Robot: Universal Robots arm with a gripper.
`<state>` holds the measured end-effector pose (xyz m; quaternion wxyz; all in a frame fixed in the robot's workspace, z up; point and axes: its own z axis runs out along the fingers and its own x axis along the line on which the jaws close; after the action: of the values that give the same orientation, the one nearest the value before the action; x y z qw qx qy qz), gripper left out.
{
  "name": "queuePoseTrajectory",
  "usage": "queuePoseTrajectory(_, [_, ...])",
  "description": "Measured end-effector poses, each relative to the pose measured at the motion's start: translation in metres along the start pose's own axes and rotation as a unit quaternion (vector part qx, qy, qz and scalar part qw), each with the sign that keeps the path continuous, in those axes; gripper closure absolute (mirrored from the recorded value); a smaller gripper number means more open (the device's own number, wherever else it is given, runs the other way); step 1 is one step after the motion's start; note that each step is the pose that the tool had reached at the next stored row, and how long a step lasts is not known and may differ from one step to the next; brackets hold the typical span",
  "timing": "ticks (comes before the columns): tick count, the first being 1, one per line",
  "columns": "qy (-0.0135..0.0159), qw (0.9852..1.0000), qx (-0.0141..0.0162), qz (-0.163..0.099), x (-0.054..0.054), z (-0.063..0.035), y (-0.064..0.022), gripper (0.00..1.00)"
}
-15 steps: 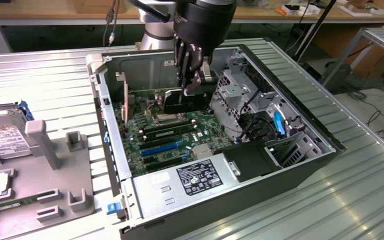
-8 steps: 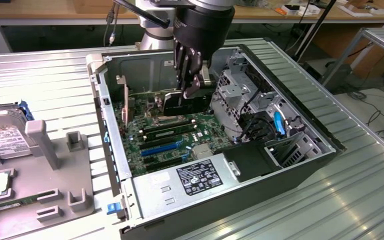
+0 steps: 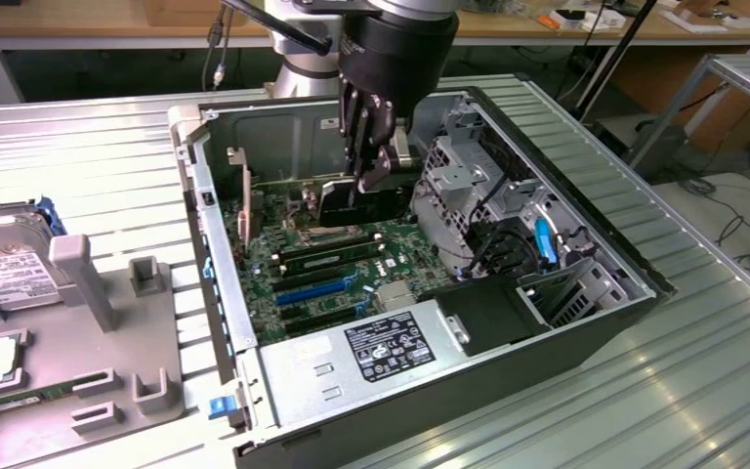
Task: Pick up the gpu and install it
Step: 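Insert the gpu into the slot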
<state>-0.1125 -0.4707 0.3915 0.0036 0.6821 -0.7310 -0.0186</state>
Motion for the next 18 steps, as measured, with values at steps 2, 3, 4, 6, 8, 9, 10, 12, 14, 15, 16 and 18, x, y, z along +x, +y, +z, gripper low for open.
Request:
queuePoseTrajectory(2, [0.0000,1.0000,0.0003,0.000,0.0000,0.0000,-0.0001,0.73])
queuePoseTrajectory(3, [0.0000,1.0000,0.0003,0.000,0.0000,0.0000,0.0000,0.73])
queuePoseTrajectory(4, [0.0000,1.0000,0.0003,0.000,0.0000,0.0000,0.0000,0.73])
queuePoseTrajectory(6, [0.0000,1.0000,0.0003,0.000,0.0000,0.0000,0.0000,0.73])
queuePoseTrajectory(8, [0.0000,1.0000,0.0003,0.000,0.0000,0.0008,-0.0001,0.73])
queuePoseTrajectory(9, [0.0000,1.0000,0.0003,0.000,0.0000,0.0021,-0.0001,0.73])
queuePoseTrajectory(10, [-0.0001,1.0000,0.0003,0.000,0.0001,0.0029,-0.0001,0.73])
queuePoseTrajectory(12, [0.0000,1.0000,0.0004,0.000,0.0001,0.0043,-0.0001,0.73])
queuePoseTrajectory(14, [0.0000,1.0000,0.0005,0.000,0.0001,0.0058,-0.0002,0.73])
queuePoseTrajectory(15, [0.0000,1.0000,0.0006,0.000,0.0001,0.0067,-0.0002,0.73])
queuePoseTrajectory(16, [0.0000,1.0000,0.0006,0.000,0.0001,0.0073,-0.0002,0.73])
queuePoseTrajectory(18, [0.0000,1.0000,0.0006,0.000,0.0002,0.0086,-0.0003,0.73])
